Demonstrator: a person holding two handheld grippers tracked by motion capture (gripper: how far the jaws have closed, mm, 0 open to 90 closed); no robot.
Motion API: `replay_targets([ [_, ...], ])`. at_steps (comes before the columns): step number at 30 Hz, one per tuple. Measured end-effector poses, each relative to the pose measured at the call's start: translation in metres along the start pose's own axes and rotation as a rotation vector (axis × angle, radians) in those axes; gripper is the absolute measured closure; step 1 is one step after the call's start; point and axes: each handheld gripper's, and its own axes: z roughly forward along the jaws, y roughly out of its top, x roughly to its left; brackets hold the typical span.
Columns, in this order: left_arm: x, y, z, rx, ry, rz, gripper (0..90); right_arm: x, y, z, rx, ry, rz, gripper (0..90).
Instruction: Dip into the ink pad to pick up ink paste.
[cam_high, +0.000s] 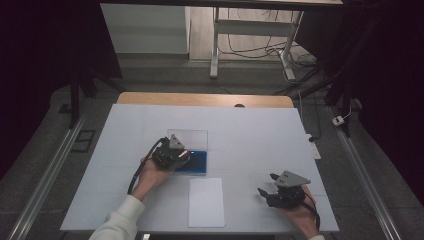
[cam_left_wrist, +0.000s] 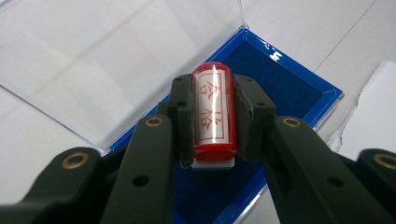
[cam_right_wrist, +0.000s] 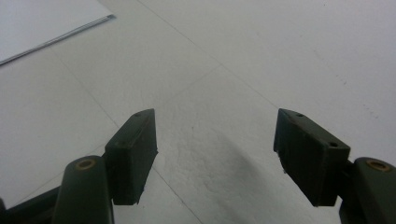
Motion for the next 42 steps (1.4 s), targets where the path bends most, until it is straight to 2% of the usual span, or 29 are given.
replay_targets([
  [4, 0.002, -0.001, 0.0, -0.006, -0.011, -0.008, 70.8, 0.0, 0.0, 0.0, 0.0, -0.001, 0.004, 29.6],
  [16, 0.001, -0.002, 0.0, -0.014, -0.009, -0.011, 70.8, 0.0, 0.001, -0.001, -0.003, 0.001, 0.001, 29.6],
  [22, 0.001, -0.001, -0.005, -0.034, -0.003, 0.022, 70.2, 0.0, 0.001, -0.002, -0.009, -0.001, 0.007, 29.7],
  [24, -0.001, 0.0, -0.007, -0.041, 0.035, 0.044, 70.2, -0.002, 0.0, -0.003, -0.008, -0.005, 0.007, 29.7],
  [27, -0.001, 0.005, -0.017, -0.096, 0.016, 0.027, 70.1, -0.004, -0.001, -0.003, -0.012, 0.0, 0.016, 29.7],
  [34, 0.003, 0.01, -0.043, -0.179, -0.058, -0.02, 70.0, -0.004, -0.001, -0.003, -0.014, -0.002, 0.013, 29.7],
  [37, 0.005, 0.01, -0.05, -0.2, -0.085, -0.025, 69.9, -0.003, -0.001, -0.003, -0.012, -0.001, 0.011, 29.7],
  [42, 0.007, 0.006, -0.057, -0.206, -0.11, -0.031, 69.9, -0.005, -0.002, -0.004, -0.01, -0.002, 0.014, 29.8],
])
